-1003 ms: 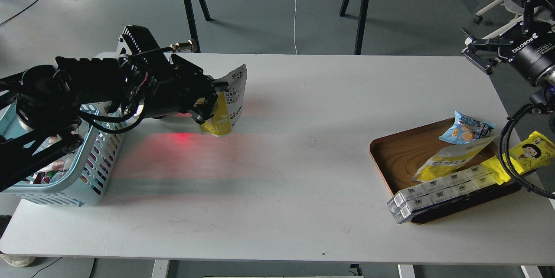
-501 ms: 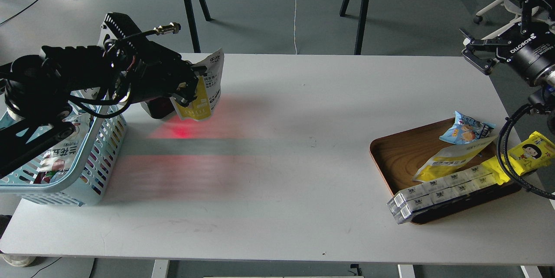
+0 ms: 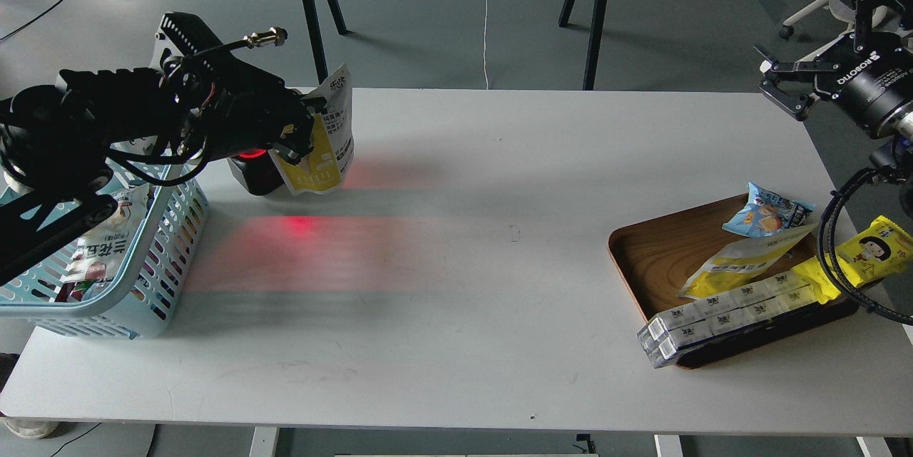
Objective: Scan snack and place in basket
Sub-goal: 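Hold the yellow packet in front of the scanner's red light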
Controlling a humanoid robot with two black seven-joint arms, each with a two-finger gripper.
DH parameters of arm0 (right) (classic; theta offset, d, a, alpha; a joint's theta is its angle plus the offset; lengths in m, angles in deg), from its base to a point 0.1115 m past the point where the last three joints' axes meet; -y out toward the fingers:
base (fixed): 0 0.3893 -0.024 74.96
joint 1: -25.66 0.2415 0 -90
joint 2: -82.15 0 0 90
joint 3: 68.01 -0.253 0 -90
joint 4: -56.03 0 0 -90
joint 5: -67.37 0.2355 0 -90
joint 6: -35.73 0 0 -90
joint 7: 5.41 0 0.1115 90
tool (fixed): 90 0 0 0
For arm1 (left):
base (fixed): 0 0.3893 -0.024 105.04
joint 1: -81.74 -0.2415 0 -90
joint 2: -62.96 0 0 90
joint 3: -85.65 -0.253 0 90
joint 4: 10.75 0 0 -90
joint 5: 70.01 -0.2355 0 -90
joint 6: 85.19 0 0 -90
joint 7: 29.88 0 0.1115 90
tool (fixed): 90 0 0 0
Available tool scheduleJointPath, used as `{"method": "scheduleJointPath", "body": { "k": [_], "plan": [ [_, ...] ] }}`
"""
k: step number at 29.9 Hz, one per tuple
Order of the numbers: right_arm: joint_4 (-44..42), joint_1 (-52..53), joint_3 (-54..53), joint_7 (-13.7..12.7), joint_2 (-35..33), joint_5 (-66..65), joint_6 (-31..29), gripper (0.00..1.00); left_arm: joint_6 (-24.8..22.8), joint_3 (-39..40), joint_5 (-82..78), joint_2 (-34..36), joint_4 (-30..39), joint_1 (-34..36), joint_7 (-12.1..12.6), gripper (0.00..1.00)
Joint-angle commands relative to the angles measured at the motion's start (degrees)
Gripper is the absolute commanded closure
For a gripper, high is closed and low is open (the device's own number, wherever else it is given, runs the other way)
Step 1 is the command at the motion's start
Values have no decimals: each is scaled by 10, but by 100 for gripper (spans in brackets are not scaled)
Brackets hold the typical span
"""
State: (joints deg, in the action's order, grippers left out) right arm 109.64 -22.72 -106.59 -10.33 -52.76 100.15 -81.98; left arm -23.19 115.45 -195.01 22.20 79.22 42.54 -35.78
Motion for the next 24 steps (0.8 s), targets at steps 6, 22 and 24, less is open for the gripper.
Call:
{"method": "scheduleJointPath", "body": {
  "k": [6,22,24],
  "plan": [
    [0,0,0,0,0,0,0,2,0,0,0,11,-15,1,10,99],
    [0,1,0,0,0,-1,0,2,0,8,0,9,77,-2,9,99],
    [0,0,0,0,0,-1,-1,2,0,7,0,4,90,-3,15,99]
  ]
}}
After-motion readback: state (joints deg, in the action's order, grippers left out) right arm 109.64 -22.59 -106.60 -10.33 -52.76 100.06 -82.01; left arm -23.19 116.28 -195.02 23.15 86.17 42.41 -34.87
